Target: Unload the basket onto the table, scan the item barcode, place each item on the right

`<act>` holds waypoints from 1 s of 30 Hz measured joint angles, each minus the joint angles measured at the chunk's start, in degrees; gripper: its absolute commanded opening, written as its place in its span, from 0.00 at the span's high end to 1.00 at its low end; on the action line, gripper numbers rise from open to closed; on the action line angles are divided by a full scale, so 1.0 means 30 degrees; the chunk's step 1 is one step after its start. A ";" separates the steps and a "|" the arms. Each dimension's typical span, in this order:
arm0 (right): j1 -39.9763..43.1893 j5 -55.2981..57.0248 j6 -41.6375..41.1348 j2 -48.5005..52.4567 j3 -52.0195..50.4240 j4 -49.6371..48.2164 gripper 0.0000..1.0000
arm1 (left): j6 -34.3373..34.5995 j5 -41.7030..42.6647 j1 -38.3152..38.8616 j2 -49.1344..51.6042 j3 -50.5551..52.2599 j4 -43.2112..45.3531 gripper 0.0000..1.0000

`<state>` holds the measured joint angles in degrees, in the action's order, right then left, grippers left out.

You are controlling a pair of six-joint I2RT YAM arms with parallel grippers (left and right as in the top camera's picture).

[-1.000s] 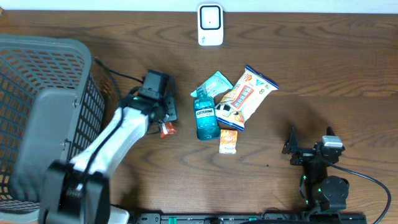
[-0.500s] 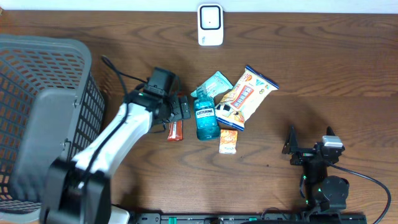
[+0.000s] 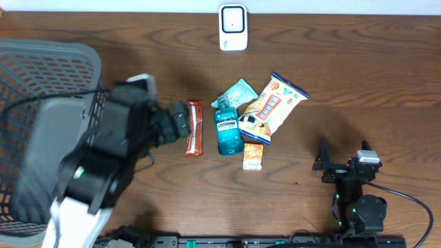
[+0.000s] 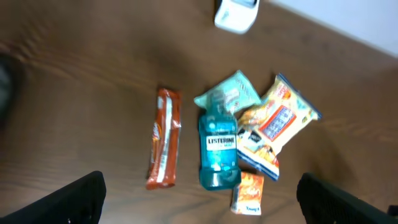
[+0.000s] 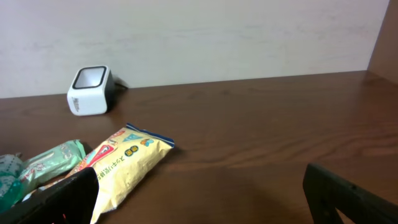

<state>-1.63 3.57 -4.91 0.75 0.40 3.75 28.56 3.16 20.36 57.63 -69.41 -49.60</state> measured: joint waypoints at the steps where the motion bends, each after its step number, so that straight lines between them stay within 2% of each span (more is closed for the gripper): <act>1: 0.0000 0.0000 0.0000 -0.0007 0.0000 0.0000 0.01 | 0.0000 -0.0299 0.0000 -0.0561 0.0000 -0.0109 0.02; 9: 0.0000 0.0000 0.0000 0.0000 0.0000 0.0000 0.01 | 0.0036 -0.2739 0.0000 -0.3701 0.0000 -0.0947 0.02; 18: 0.0000 0.0000 0.0000 0.0000 0.0000 0.0000 0.01 | -0.0087 -0.3541 0.0000 -0.4371 -0.0648 -0.0335 0.02; 23: 0.0000 0.0000 0.0000 0.0000 0.0000 0.0000 0.01 | -0.1413 -0.3963 0.0000 -0.4539 -0.3213 0.2871 0.02; 27: 0.0000 0.0000 0.0007 0.0000 0.0000 0.0000 0.01 | -0.3271 -0.6047 0.0000 -0.4881 -0.5071 0.7067 0.02; 30: 0.0000 0.0000 0.0000 0.0000 0.0000 0.0000 0.01 | -0.4969 -0.8269 0.0000 -0.5100 -0.6018 0.8211 0.02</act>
<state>-1.63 3.57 -4.91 0.75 0.40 3.75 13.65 -21.65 20.36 42.33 -87.46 -24.97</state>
